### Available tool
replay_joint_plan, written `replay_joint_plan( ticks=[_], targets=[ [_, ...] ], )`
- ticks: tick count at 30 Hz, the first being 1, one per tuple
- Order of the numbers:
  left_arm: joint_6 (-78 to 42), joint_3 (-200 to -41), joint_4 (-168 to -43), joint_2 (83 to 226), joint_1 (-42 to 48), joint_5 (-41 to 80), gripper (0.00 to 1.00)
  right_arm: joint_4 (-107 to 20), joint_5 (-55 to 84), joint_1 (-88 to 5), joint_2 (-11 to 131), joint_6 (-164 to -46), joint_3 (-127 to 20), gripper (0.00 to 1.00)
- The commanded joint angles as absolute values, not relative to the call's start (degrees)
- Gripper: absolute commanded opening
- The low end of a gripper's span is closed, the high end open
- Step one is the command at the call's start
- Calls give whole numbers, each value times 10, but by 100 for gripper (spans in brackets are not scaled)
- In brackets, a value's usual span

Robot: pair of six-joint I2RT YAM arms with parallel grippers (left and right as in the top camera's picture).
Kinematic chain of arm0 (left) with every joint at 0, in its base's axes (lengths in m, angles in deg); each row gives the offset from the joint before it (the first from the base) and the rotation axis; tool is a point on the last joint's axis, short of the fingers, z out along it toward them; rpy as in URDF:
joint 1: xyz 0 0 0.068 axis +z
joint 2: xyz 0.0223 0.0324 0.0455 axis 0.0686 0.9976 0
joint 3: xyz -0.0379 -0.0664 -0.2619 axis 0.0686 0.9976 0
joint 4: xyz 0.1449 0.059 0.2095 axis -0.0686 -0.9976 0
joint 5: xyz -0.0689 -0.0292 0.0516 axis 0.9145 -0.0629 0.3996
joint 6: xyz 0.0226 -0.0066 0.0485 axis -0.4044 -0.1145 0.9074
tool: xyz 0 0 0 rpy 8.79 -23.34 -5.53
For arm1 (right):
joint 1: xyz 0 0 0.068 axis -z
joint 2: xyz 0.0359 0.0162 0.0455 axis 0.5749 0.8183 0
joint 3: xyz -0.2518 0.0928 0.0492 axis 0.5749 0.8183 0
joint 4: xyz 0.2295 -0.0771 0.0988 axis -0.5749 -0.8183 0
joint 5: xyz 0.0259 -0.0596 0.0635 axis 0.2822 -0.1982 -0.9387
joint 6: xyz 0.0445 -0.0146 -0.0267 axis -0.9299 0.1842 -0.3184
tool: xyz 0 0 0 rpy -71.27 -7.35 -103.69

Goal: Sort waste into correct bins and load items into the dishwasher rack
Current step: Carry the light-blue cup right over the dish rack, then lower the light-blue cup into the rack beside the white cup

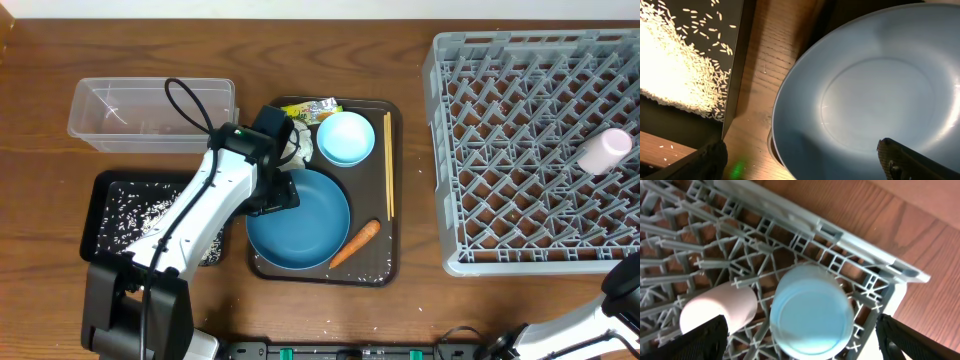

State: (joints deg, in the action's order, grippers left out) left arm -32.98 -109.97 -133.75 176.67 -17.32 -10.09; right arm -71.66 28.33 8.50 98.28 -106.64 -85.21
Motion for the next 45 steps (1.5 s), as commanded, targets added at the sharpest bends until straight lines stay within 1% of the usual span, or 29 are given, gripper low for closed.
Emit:
replay_joint_plan(
  ticks=[1, 6, 10, 16, 26, 32, 35, 36, 43, 44, 45],
  targets=[
    [-325, -1098, -1339, 1761, -173, -112, 98, -722, 257, 84, 966, -1064, -852, 93],
    [-325, -1098, -1339, 1761, -173, -112, 98, -727, 251, 82, 936, -1064, -852, 93],
    [-325, -1098, -1339, 1761, -173, -112, 98, -729, 287, 83, 929, -1064, -852, 96],
    [-325, -1098, -1339, 1761, -173, -112, 98, -731, 310, 85, 935, -1064, -851, 96],
    [-325, -1098, -1339, 1761, -173, -112, 98, -733, 324, 85, 983, -1064, -850, 97],
    [-325, -1098, -1339, 1761, -173, -112, 98, -733, 325, 85, 1012, -1063, -850, 95],
    [-325, -1098, -1339, 1761, -173, -112, 98, -731, 324, 85, 1017, -1063, -850, 88],
    [-325, -1098, -1339, 1761, -173, -112, 98, -731, 324, 85, 1019, -1063, -850, 83],
    [-325, -1098, -1339, 1761, -173, -112, 98, -733, 323, 85, 1023, -1064, -850, 57],
    [-325, -1098, -1339, 1761, -173, -112, 98, -736, 322, 85, 1023, -1064, -850, 54],
    [-325, -1098, -1339, 1761, -173, -112, 98, -738, 321, 85, 1023, -1064, -850, 53]
  ],
)
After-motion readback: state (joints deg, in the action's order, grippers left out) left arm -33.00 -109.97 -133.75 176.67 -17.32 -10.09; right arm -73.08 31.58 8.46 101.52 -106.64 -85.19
